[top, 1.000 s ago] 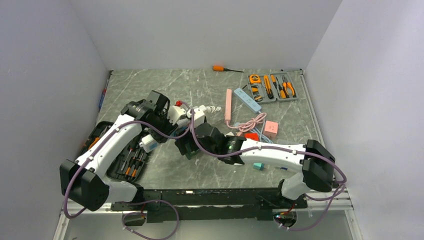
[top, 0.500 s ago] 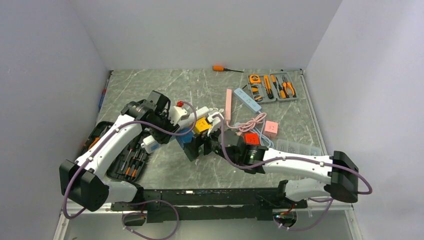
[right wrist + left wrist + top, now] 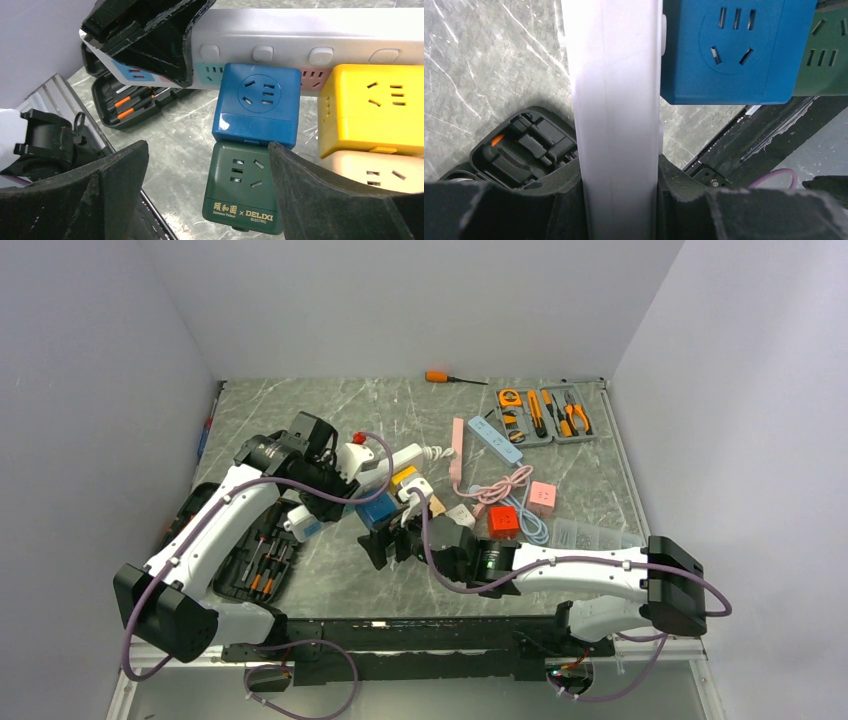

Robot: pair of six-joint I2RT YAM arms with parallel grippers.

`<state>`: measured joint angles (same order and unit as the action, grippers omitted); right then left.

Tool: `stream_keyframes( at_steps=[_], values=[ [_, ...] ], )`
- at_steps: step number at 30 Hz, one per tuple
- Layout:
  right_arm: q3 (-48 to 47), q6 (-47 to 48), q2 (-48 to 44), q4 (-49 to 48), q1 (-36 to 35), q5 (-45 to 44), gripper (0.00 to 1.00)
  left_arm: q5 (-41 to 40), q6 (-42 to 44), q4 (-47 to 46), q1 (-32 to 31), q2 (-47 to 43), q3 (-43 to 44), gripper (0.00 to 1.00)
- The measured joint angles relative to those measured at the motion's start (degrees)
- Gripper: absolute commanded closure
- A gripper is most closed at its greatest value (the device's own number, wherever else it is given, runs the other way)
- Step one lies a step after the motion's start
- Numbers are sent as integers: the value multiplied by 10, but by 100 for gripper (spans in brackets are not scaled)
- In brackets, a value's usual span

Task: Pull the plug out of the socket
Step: Remove the plug from the socket.

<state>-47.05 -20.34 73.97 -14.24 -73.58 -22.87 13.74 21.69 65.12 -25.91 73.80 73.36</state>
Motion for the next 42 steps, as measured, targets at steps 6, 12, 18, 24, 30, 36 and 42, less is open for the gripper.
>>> stream_keyframes(
  at_steps=[6, 12, 18, 24, 30, 36, 42],
  values=[
    [-20, 25, 16, 14, -5, -28, 8, -1, -2, 5, 3, 1, 0, 100],
    [-44, 56, 30, 18, -4, -54, 9, 4, -4, 11, 5, 1, 2, 100],
    [-49, 74, 30, 22, -3, -66, 9, 16, -4, 22, 4, 1, 7, 100],
    [-65, 73, 48, 24, 7, -58, 9, 16, -9, 24, 5, 1, 10, 100],
    [-82, 68, 85, 24, 9, -52, 12, 3, -19, 33, 9, 1, 10, 100],
    [-89, 64, 103, 24, 15, -51, 15, -2, -24, 36, 12, 1, 11, 100],
    [-71, 54, 87, 17, 18, -33, 6, 0, -23, 35, 12, -1, 11, 100]
  ],
)
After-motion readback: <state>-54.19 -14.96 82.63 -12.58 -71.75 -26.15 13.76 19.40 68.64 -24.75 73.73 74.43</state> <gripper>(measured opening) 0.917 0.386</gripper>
